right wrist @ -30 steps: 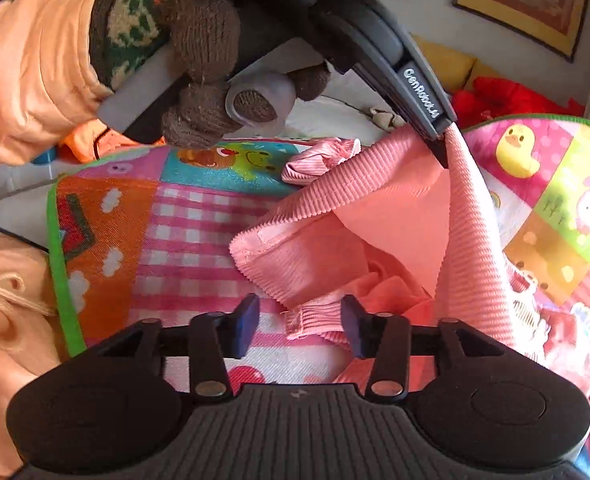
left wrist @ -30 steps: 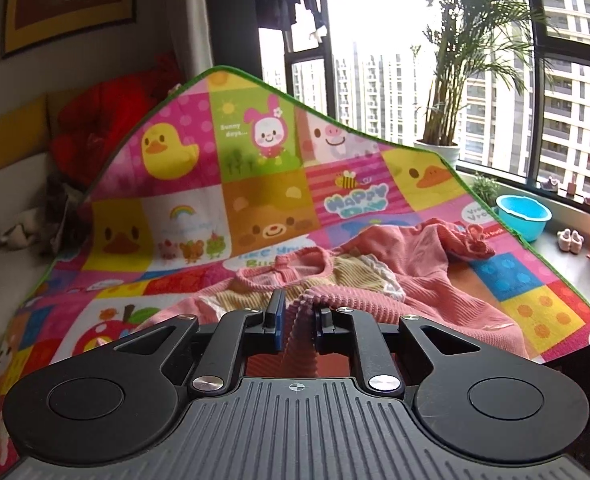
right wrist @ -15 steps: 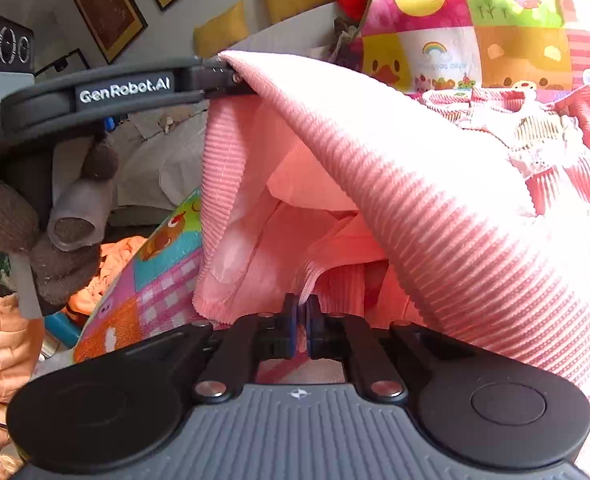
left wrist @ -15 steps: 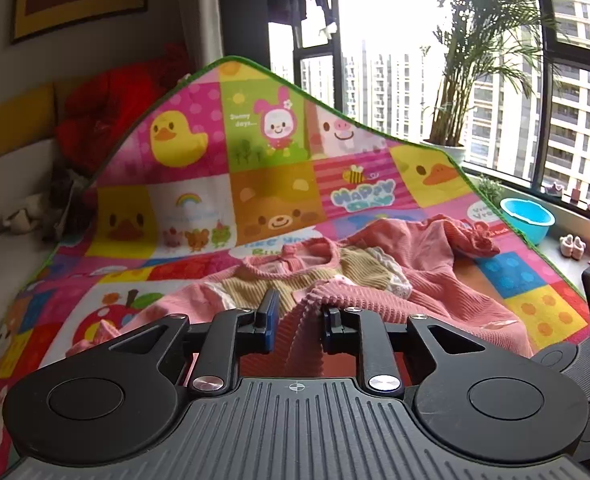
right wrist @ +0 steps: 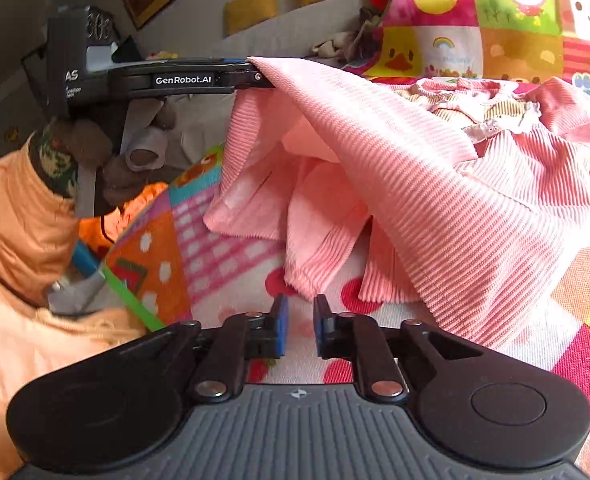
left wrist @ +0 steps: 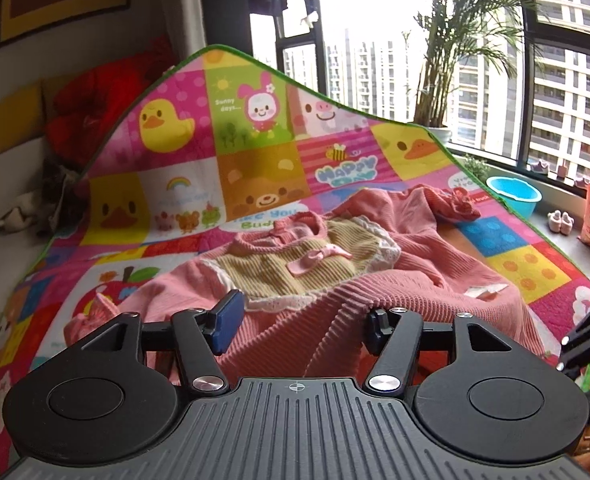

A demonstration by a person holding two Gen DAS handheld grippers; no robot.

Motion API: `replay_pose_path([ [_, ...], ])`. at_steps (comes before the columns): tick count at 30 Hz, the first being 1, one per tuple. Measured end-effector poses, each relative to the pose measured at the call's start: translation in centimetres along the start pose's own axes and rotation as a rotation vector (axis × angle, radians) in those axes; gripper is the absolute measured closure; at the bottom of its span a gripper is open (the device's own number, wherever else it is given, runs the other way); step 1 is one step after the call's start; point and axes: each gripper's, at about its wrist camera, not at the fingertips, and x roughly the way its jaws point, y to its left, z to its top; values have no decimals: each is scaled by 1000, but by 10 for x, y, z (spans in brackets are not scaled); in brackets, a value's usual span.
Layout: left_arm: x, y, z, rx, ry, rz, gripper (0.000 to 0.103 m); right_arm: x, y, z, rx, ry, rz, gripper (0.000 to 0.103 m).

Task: Fold clothes

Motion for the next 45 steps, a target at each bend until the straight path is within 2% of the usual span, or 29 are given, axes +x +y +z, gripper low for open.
replay_pose_path([
  [1,-4,-2,-7,12,12,-4,28,-5,1,0,-28,-22,-26,55],
  [3,-12,-7,-23,41,41,-18,20,-17,1,2,-74,-82,-93,35],
  [4,-15,-9,-31,56,56,-24,19,-20,0,4,-102,-99,-142,30],
  [6,-15,-12,-43,84,89,-3,15,-20,-3,5,-166,-112,-259,27],
  [10,-14,-15,-68,140,157,59,13,0,-10,-3,-288,-53,-475,27],
  [13,-15,-4,-72,178,170,184,13,5,-16,-9,-344,-54,-592,27],
  [18,-34,25,-62,150,106,384,10,-8,-29,-10,-398,-118,-835,27],
  [20,-44,34,-58,110,83,422,10,-15,-36,-9,-394,-133,-922,27],
  [22,-50,40,-57,73,76,421,9,-26,-40,-9,-357,-148,-930,27],
  [24,-51,42,-58,46,84,409,9,-37,-37,-8,-310,-166,-818,26],
  [26,-45,40,-62,31,103,385,8,-36,-23,-8,-313,-154,-663,19],
  [27,-42,39,-65,25,113,370,8,-30,-15,-10,-336,-137,-614,16],
  [29,-35,35,-69,15,134,339,8,-14,1,-14,-404,-93,-557,15],
  [30,-33,34,-72,15,142,329,8,-4,7,-17,-438,-70,-555,15],
  [32,-30,31,-74,24,153,323,8,12,12,-22,-491,-40,-589,15],
  [34,-33,31,-74,36,147,343,8,14,10,-22,-508,-53,-647,12],
  [38,-54,38,-61,17,57,423,6,-2,-6,-15,-508,-115,-847,12],
  [41,-70,35,-48,30,-30,449,5,-24,-18,-5,-451,-191,-950,12],
  [45,-82,25,-35,78,-96,474,5,-45,-24,2,-459,-268,-1086,12],
])
